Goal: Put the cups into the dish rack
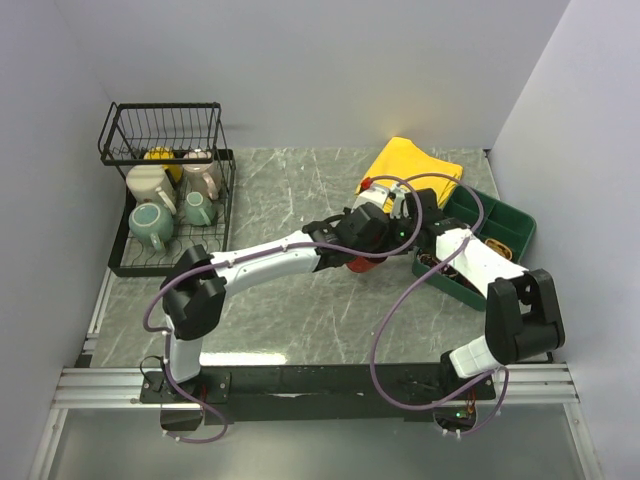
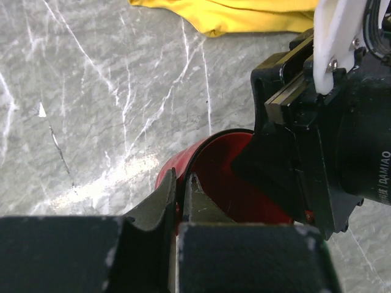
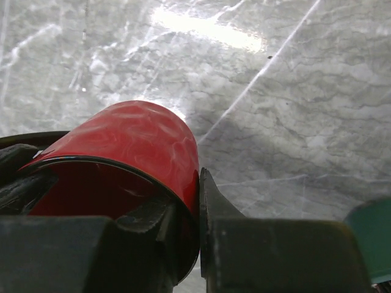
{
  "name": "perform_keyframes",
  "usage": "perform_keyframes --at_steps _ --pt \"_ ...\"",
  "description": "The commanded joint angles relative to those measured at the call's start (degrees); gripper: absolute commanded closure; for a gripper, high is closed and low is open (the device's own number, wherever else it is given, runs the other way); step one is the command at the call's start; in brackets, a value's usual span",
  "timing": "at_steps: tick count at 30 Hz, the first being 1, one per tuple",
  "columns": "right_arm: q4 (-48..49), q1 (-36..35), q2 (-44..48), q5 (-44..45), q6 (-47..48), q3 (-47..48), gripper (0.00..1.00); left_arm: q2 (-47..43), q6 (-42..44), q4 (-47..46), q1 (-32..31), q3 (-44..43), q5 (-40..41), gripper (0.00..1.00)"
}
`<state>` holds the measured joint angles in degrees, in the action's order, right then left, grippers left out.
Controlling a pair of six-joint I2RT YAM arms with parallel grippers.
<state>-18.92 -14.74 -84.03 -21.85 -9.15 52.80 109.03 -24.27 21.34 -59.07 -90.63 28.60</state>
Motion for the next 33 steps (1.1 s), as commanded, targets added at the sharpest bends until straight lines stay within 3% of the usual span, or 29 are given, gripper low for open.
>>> perform_keyframes --at_steps 1,4,8,13,16,20,24,30,33 --pt "0.99 0.59 1.76 -1.97 0.71 1.96 0.94 -1.45 -1.04 -1.13 0.09 -3.50 1.55 0.99" --pt "1.60 0.85 2.55 -2.85 0.71 1.87 1.00 -2.15 -2.88 -1.74 0.01 -3.59 -0.56 0.80" --pt "2.83 2.43 4.04 -4.95 0.36 1.43 1.00 -4.61 -5.96 -3.58 0.18 -2.19 -3.28 0.45" --pt "5.11 4.89 7.64 -6.72 -0.17 0.03 1.00 -10.57 -10.34 -4.47 0.97 1.32 -5.31 0.21" --pt "6.87 6.04 10.28 -5.67 -0.26 -1.11 1.00 -16.45 -13.07 -6.83 2.11 5.70 -8.19 0.12" --pt "10.90 7.36 14.85 -1.63 0.18 -3.13 1.00 -25.60 -18.78 -13.15 5.62 14.23 -18.20 0.01" --pt "14.96 7.27 21.60 3.21 2.72 -2.88 1.00 -33.78 -27.82 -20.89 11.50 23.82 -29.90 0.04" --pt "18.74 7.18 29.96 4.36 21.86 5.37 1.00 -43.71 -41.44 -37.40 18.19 37.51 -48.09 0.04" --pt "22.16 7.01 34.52 -3.53 32.68 6.36 1.00 -44.43 -43.31 -45.76 20.48 40.00 -58.78 0.04"
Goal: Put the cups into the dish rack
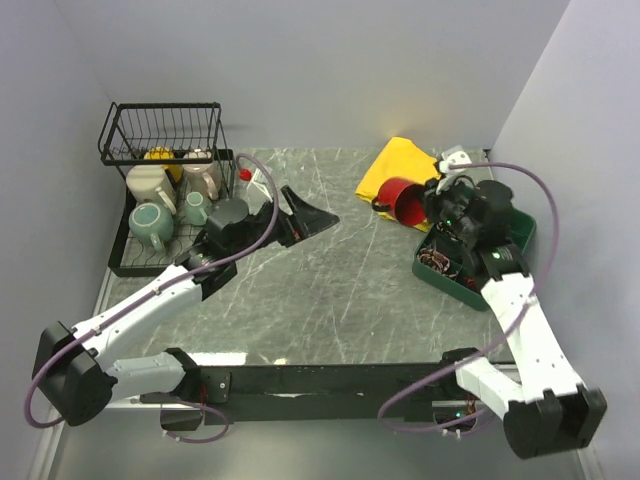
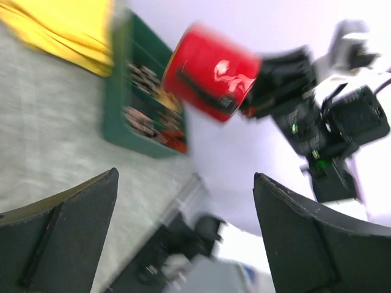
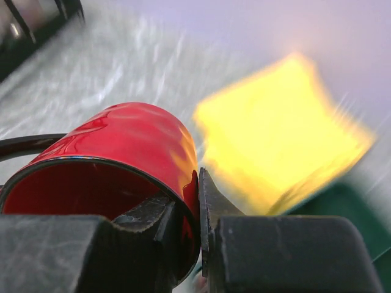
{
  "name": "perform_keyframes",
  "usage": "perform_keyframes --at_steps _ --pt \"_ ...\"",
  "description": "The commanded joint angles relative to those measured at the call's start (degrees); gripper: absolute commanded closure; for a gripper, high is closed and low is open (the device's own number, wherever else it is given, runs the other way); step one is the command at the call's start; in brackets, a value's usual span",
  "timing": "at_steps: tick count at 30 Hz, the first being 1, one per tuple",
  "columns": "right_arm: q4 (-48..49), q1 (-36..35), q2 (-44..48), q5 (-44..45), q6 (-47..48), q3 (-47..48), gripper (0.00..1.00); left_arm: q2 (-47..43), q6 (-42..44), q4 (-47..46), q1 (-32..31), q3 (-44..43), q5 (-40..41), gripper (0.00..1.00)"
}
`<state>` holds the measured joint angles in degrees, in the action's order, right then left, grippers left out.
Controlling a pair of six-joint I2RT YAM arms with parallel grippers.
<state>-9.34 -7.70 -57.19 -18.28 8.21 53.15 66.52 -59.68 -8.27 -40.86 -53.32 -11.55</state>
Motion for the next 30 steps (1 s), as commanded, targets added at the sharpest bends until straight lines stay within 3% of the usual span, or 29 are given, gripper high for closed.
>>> perform_keyframes --at_steps 1,5,6,9,20,30 --pt "14.86 -0.03 9.01 -9.47 19.35 5.66 1.00 -1.92 -8.17 -17.38 2.54 2.78 -21.38 0.04" --pt "20.05 -0.91 15.08 -21.24 25.54 3.20 1.00 -0.61 -12.29 -28.08 2.72 4.18 -32.81 0.04" --pt "21.28 -1.34 16.92 -21.96 25.37 2.24 1.00 -0.34 -16.04 -34.99 2.72 5.67 -34.66 0.03" --pt "23.84 -3.98 19.73 -23.81 25.45 1.18 1.00 -0.25 -21.08 -41.46 2.72 7.44 -38.28 0.04" --pt "26.66 -17.43 20.11 -14.42 33.54 -1.29 1.00 1.06 -19.86 -38.22 -2.11 4.63 -38.64 0.01" --pt "27.45 -27.27 17.64 -6.60 36.78 -3.57 1.00 4.58 -19.60 -38.13 -5.19 1.03 -36.00 0.16"
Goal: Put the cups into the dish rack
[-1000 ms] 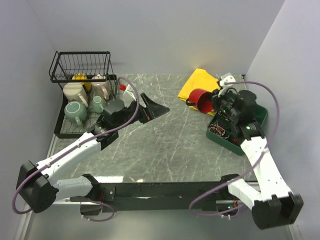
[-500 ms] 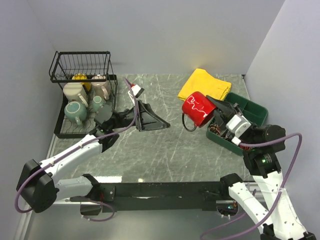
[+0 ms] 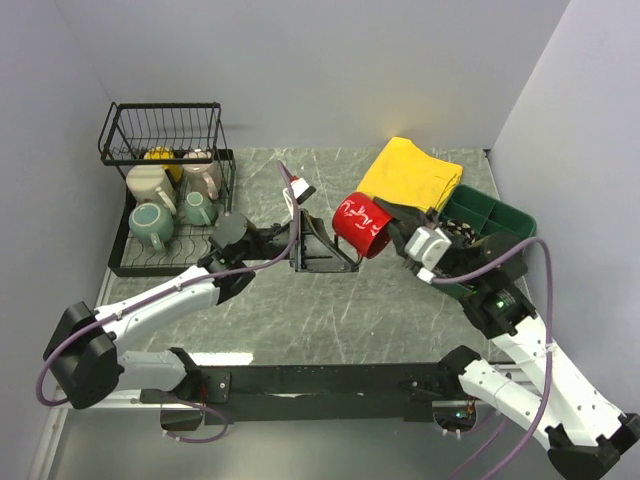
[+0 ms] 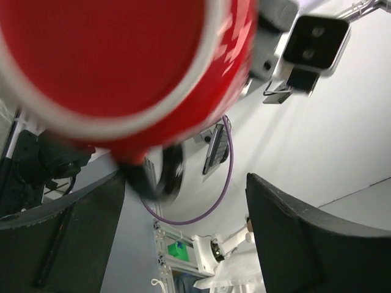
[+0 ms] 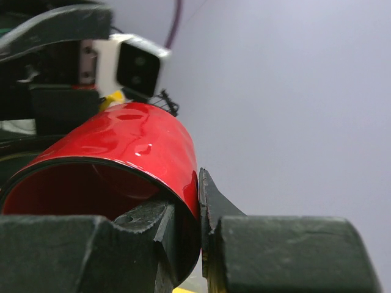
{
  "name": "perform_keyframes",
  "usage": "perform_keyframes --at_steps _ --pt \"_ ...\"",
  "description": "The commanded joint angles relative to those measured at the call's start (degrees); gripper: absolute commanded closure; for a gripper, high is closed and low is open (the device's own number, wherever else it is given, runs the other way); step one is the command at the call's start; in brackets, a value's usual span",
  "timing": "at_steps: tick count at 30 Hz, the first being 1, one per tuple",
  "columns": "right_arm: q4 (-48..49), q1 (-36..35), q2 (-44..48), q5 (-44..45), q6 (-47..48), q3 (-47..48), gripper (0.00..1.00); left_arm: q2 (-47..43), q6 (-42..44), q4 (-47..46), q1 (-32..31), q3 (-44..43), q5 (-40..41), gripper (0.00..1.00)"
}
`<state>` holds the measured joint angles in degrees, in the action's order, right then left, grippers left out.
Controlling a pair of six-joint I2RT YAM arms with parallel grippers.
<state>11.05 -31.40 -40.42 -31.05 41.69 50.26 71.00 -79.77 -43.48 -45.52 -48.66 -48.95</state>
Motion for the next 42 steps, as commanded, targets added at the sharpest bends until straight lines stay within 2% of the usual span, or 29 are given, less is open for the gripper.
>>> perform_keyframes --at_steps 1,3,7,18,21,22,24,25,28,29,30,32,33,35,36,37,38,42 --pt "7.75 -4.10 0.79 6.87 3.74 -1.12 1.00 0.28 0.40 -3.10 -0.54 -3.80 1.57 0.18" --pt "8.81 -5.60 0.70 8.80 4.36 -2.62 1.00 0.54 -0.39 -4.06 -0.80 -4.16 1.66 0.21" --pt "11.18 -6.48 0.35 10.22 3.84 -3.24 1.00 0.81 -1.27 -4.68 -0.98 -4.16 1.22 0.42" --pt "11.45 -9.12 0.78 10.48 6.38 -4.73 1.00 0.28 -0.65 -4.15 -0.80 -3.37 1.31 0.55" --pt "11.36 -9.56 0.87 10.83 6.21 -4.73 1.00 0.54 -1.09 -5.20 -0.63 -3.10 0.79 0.65" --pt "11.28 -9.65 0.87 11.01 6.12 -4.73 1.00 0.54 -1.35 -5.82 -0.36 -2.93 0.70 0.73" --pt "11.10 -9.65 0.87 11.01 5.95 -4.56 1.00 0.37 -2.23 -7.48 0.08 -2.31 0.35 0.79" --pt "10.58 -9.56 0.87 10.83 5.94 -4.47 1.00 0.19 -2.50 -8.10 0.43 -1.96 0.43 0.86" --pt "9.44 -9.65 1.31 9.61 5.94 -4.73 1.00 -0.77 -3.11 -9.86 2.09 -0.38 0.69 0.99" --pt "9.17 -9.65 1.57 9.34 5.86 -4.91 0.96 -1.13 -2.85 -9.87 2.45 0.40 0.78 0.99" --pt "8.73 -9.65 1.58 9.08 5.94 -4.91 0.84 -1.83 -2.42 -9.43 2.80 0.67 0.78 0.99" --pt "7.50 -9.65 1.66 8.55 5.86 -4.91 0.70 -2.79 -1.19 -8.37 3.41 1.46 0.87 0.99" --pt "7.24 -9.65 1.66 8.55 5.77 -4.91 0.55 -3.15 -1.18 -8.55 3.68 1.90 0.87 0.99" --pt "6.79 -9.65 1.66 9.07 5.51 -5.00 0.38 -4.02 -1.53 -9.24 4.38 3.13 1.05 0.99" --pt "6.71 -9.65 1.66 9.34 5.42 -5.08 0.20 -4.55 -1.71 -9.51 4.73 3.66 1.31 0.99" --pt "6.36 -9.65 1.84 9.60 5.42 -5.08 0.12 -4.99 -2.06 -9.86 5.34 4.80 1.49 0.99" --pt "6.01 -9.65 1.75 9.78 5.42 -5.17 0.00 -6.13 -2.23 -10.04 5.79 5.42 2.01 0.99" --pt "2.50 -9.65 2.72 10.39 5.07 -5.35 0.00 -9.47 -2.85 -9.87 8.86 8.84 2.89 0.99"
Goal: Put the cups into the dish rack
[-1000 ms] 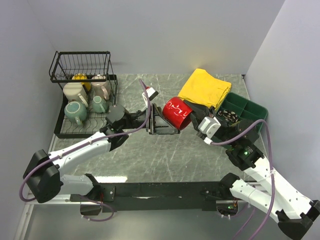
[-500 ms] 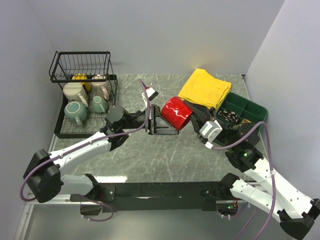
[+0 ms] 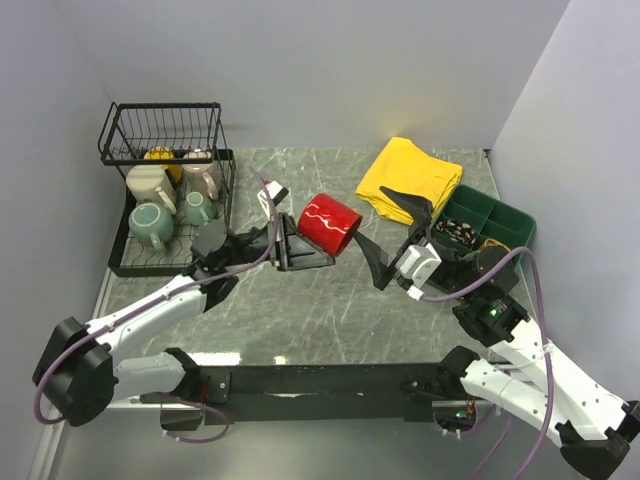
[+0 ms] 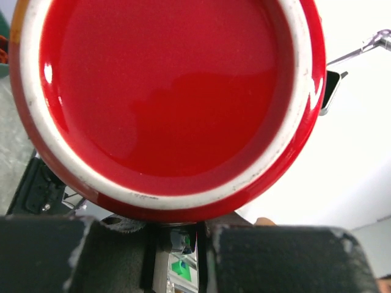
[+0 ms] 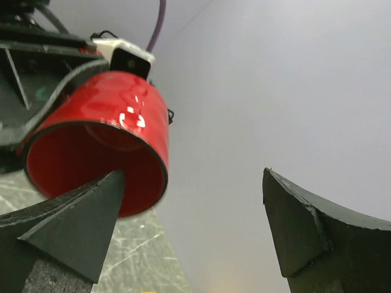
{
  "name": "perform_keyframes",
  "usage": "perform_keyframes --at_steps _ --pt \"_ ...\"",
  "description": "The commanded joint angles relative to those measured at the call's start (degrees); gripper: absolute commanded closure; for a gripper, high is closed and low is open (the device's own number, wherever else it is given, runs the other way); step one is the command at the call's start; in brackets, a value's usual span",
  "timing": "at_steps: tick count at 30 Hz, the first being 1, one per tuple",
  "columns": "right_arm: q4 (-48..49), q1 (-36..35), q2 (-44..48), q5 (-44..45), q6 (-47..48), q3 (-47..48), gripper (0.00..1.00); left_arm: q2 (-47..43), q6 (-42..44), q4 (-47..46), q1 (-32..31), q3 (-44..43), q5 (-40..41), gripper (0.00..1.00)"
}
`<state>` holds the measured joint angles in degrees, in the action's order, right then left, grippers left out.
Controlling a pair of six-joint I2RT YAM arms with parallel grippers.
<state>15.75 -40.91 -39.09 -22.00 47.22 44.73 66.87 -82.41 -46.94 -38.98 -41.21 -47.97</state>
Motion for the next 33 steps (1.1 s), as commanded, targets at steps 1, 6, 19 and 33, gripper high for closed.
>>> perform_keyframes --at_steps 1,6,19,33 --pt "-3.08 -0.14 2.00 1.61 -0.55 0.01 0.00 -6.22 -0.03 -5.89 4.16 3.05 2.17 0.99" --pt "-14.55 -0.05 1.57 10.64 -7.57 2.89 0.00 -14.65 2.33 5.40 12.42 9.03 3.40 0.99" --pt "-39.55 8.20 -2.20 11.20 -11.89 6.24 0.00 -20.04 31.48 45.34 50.99 9.14 -1.34 0.99" --pt "-31.08 26.40 -7.85 -13.33 -24.97 -2.34 0.00 -4.04 52.08 60.47 55.59 -1.94 19.57 0.99"
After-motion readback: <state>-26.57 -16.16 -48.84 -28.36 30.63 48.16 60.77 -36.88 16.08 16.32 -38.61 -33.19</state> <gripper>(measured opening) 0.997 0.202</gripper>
